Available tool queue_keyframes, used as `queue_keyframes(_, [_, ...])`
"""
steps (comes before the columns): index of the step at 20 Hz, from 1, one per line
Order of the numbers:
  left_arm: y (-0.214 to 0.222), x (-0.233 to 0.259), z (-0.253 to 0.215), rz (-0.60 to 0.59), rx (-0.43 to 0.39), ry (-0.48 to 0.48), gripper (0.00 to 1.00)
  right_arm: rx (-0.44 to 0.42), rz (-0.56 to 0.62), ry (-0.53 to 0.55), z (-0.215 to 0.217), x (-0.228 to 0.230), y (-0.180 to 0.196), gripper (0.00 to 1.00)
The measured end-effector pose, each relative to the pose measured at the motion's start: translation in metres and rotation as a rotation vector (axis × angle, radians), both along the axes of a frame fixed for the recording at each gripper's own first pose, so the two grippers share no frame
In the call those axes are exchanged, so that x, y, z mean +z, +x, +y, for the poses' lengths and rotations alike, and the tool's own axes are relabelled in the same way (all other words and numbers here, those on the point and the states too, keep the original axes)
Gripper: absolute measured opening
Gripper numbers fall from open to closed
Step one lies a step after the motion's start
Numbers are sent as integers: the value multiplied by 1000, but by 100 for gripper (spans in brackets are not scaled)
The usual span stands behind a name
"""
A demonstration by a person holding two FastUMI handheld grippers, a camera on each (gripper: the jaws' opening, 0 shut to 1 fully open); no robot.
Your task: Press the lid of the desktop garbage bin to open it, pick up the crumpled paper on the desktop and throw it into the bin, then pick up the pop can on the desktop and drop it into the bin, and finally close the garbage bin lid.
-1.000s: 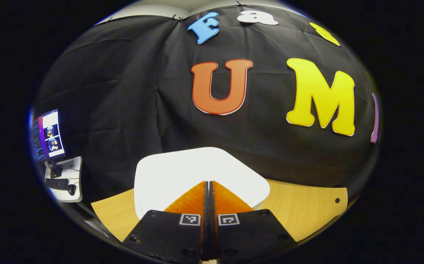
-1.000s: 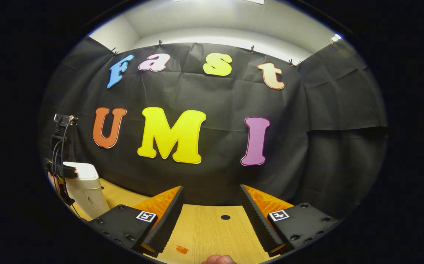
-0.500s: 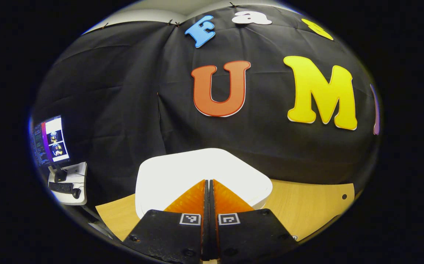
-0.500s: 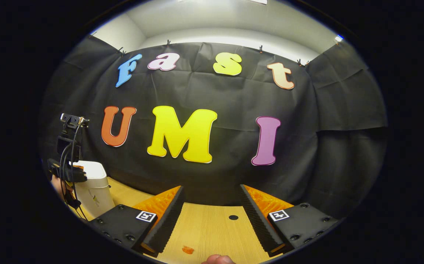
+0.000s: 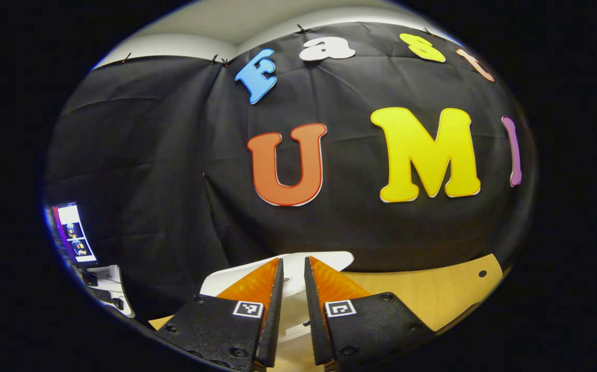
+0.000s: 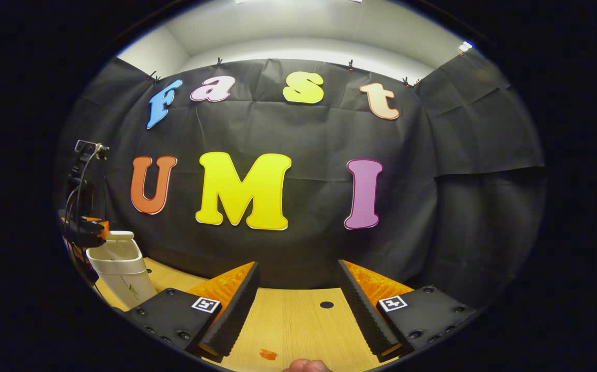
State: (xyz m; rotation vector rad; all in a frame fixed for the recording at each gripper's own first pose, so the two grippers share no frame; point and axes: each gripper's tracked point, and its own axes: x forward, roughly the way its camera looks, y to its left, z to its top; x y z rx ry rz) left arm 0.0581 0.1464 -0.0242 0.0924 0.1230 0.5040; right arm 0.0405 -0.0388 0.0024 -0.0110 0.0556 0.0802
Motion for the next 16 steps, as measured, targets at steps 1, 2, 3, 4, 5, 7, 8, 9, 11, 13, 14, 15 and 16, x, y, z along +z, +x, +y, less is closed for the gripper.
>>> queue_keyframes(1, [0, 7, -3, -11, -22, 14, 34, -3, 3, 9, 1, -1, -1, 95])
queue_keyframes(2, [0, 14, -5, -23, -43, 33, 52, -3, 3, 15, 3, 0, -2, 95])
queue_keyframes(3, [0, 20, -9, -34, -70, 48, 53, -2, -1, 17, 5, 1, -4, 95])
queue_keyframes(4, [2, 24, -14, -42, -94, 59, 63, -2, -9, 14, 6, 5, -5, 95])
queue_keyframes(5, [-1, 29, -18, -52, -113, 71, 66, 0, -17, 11, 7, 7, -6, 95])
queue_keyframes(7, [-1, 39, -27, -83, -152, 83, 75, 4, -27, 10, 7, 10, -9, 95])
queue_keyframes(8, [-1, 44, -34, -99, -177, 80, 83, 4, -29, 10, 7, 12, -10, 95])
queue_keyframes(9, [-2, 46, -43, -112, -206, 66, 86, 3, -29, 10, 6, 12, -11, 95])
queue_keyframes(11, [-2, 46, -59, -120, -260, 35, 98, 1, -24, 12, 4, 10, -12, 95])
queue_keyframes(13, [-5, 37, -70, -115, -304, -9, 98, 1, -20, 6, 2, 7, -14, 95])
queue_keyframes(14, [-7, 32, -76, -103, -330, -35, 98, 5, -15, 6, 2, 5, -14, 95])
queue_keyframes(15, [-10, 26, -82, -97, -348, -54, 98, 7, -10, 5, 1, 1, -14, 95])
queue_keyframes(16, [-14, 23, -85, -92, -359, -62, 99, 7, -7, 3, -1, -1, -14, 95])
